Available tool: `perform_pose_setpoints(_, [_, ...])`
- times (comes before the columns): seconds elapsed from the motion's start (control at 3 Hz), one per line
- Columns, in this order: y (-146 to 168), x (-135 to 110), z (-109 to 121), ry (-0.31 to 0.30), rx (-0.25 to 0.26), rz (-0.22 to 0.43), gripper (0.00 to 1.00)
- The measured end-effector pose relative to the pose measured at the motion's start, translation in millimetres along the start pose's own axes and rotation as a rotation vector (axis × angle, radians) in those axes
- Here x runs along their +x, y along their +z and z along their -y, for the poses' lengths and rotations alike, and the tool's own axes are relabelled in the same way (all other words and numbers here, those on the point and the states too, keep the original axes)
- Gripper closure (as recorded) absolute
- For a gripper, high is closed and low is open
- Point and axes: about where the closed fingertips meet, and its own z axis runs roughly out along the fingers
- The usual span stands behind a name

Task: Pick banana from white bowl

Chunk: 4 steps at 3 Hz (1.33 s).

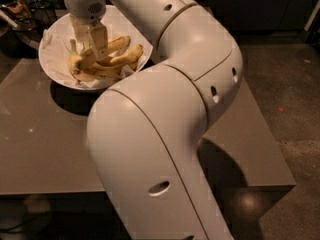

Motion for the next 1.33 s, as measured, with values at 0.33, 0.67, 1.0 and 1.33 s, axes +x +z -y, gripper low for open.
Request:
perform_pose_setpoints(0.33, [8.1, 2.0, -4.0, 0.000, -0.020, 0.006, 0.38])
perform_pose_setpoints(0.67, [14.1, 5.2, -6.9, -0.001, -0.032, 0.010, 0.39])
perform_pose_setpoints(1.0, [18.5, 7.7, -9.7, -0.005, -0.042, 0.012, 0.39])
perform_pose_setpoints(1.33, [22.1, 8.9, -11.7, -0.007, -0.050, 0.015, 0.40])
